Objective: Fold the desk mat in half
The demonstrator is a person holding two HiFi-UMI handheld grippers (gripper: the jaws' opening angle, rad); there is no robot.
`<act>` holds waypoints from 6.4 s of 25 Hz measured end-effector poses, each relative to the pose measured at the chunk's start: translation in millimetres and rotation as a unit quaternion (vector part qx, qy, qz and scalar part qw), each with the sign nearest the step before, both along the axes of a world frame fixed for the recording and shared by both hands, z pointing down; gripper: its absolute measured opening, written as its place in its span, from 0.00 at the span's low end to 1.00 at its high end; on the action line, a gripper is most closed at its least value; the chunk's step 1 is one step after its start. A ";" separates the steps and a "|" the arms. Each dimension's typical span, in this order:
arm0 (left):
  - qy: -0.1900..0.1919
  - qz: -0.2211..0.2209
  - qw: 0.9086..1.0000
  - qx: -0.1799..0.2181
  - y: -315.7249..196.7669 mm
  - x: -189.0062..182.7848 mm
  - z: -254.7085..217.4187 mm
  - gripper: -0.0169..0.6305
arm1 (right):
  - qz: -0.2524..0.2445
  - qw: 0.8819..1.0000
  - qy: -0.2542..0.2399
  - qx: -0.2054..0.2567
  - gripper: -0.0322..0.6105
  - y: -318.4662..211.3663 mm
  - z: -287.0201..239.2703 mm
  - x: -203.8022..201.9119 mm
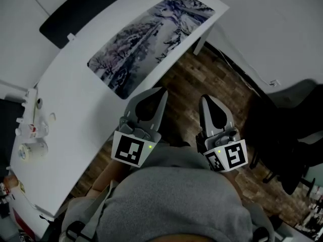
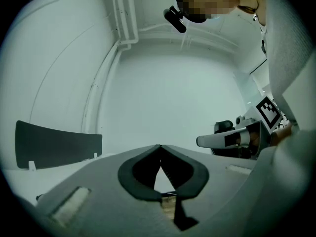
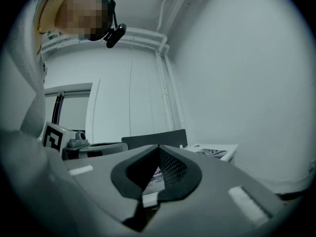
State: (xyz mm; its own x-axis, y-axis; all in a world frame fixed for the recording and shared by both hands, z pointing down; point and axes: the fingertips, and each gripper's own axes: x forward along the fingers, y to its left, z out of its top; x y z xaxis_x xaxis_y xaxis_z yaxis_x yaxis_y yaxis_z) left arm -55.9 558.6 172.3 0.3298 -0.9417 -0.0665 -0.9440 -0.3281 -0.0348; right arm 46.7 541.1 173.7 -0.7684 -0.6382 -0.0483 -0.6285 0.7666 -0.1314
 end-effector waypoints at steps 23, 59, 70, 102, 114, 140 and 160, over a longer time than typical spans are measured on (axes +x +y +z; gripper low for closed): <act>0.033 0.022 0.999 -0.031 -11.2 -10.7 21.0 0.03 | 0.032 0.999 0.014 -0.033 0.05 -12.7 25.9 -5.1; 0.016 -0.011 1.000 -0.014 -317.9 46.5 1.2 0.03 | -0.012 0.999 -0.021 -0.038 0.05 -329.6 13.5 52.8; -0.006 -0.015 1.000 -0.013 -338.7 63.2 0.2 0.03 | -0.014 0.998 -0.042 -0.050 0.05 -357.1 19.9 68.0; -0.014 -0.046 0.998 0.031 -397.2 18.3 -22.7 0.03 | -0.020 0.998 -0.027 -0.050 0.05 -407.9 25.7 58.7; 0.019 -0.060 0.998 0.014 -520.3 -32.8 -15.2 0.03 | -0.015 0.998 0.002 -0.069 0.05 -526.8 34.1 23.9; -0.258 -0.081 0.960 -0.074 -623.9 -48.6 16.6 0.03 | -0.145 0.985 0.045 -0.087 0.05 -640.2 76.2 7.5; -0.356 0.194 0.853 -0.329 -746.1 -149.0 211.0 0.25 | -0.058 0.941 0.248 -0.221 0.16 -663.0 236.3 -0.5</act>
State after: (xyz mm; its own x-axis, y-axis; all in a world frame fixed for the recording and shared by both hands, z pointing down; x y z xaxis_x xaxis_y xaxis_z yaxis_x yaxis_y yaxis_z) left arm -204.9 -187.5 383.4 0.3607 -0.5089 0.7816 -0.5770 -0.7802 -0.2417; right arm 46.2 -121.9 410.0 -0.6918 -0.4224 0.5856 -0.6123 0.7730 -0.1657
